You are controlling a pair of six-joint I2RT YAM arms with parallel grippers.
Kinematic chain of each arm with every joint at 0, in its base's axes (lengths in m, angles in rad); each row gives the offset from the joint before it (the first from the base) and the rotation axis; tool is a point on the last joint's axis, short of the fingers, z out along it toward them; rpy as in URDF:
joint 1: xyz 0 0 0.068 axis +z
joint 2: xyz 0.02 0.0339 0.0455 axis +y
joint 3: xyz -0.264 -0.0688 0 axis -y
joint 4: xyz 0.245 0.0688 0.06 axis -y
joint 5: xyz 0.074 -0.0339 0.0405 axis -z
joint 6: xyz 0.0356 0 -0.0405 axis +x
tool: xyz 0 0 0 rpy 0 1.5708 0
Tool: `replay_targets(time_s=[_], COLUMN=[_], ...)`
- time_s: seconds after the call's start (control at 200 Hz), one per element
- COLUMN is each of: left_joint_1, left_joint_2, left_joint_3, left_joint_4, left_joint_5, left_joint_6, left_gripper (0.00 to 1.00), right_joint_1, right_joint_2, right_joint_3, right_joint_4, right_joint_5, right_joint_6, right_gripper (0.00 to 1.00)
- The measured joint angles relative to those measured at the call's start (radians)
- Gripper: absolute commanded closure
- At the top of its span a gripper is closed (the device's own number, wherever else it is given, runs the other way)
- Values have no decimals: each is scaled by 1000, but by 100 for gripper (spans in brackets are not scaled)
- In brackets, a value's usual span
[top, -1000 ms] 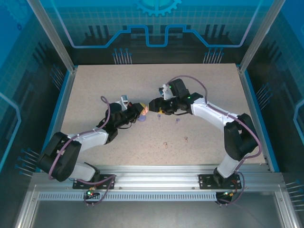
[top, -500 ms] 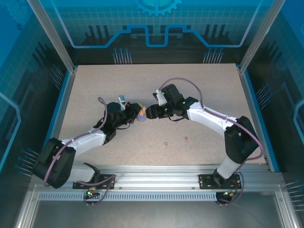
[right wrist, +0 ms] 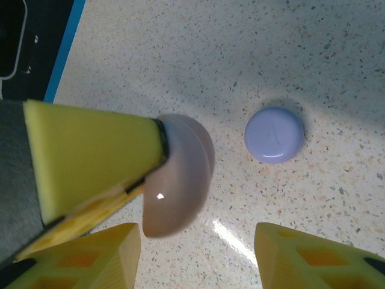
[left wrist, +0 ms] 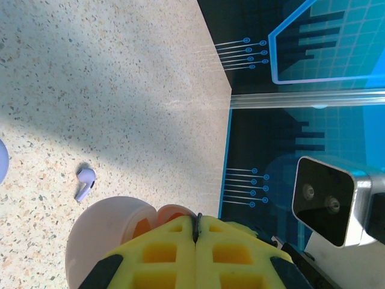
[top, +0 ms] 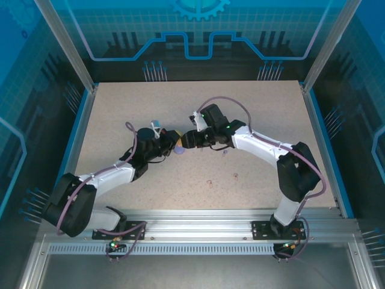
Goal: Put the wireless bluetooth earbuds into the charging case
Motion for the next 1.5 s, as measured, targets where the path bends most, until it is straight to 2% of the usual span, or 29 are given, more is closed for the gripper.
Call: replay_targets(time_s=[0.81, 1.025, 1.2, 1.376, 1.501], left_joint_1=[-17, -16, -17, -18, -18], left_joint_2=[41, 43, 43, 43, 43], left_joint_3=[18, 18, 18, 22, 22], left_joint_4=[14, 19, 23, 30, 31], left_joint_5=[-5, -5, -5, -5, -5], left_joint_6=[-4, -7, -7, -10, -10], left_gripper=[100, 100, 73, 68, 61], right_joint_1=[-7, -10, -11, -13, -16], right_joint_2=[12, 12, 12, 12, 12], right_joint_3=[14, 14, 14, 14, 13], right_joint_4=[-16, -20, -21, -23, -24], right_joint_5=[-22, -24, -24, -25, -24], right_joint_6=[-13, -16, -17, -17, -20], right_gripper=[77, 78, 78, 78, 79])
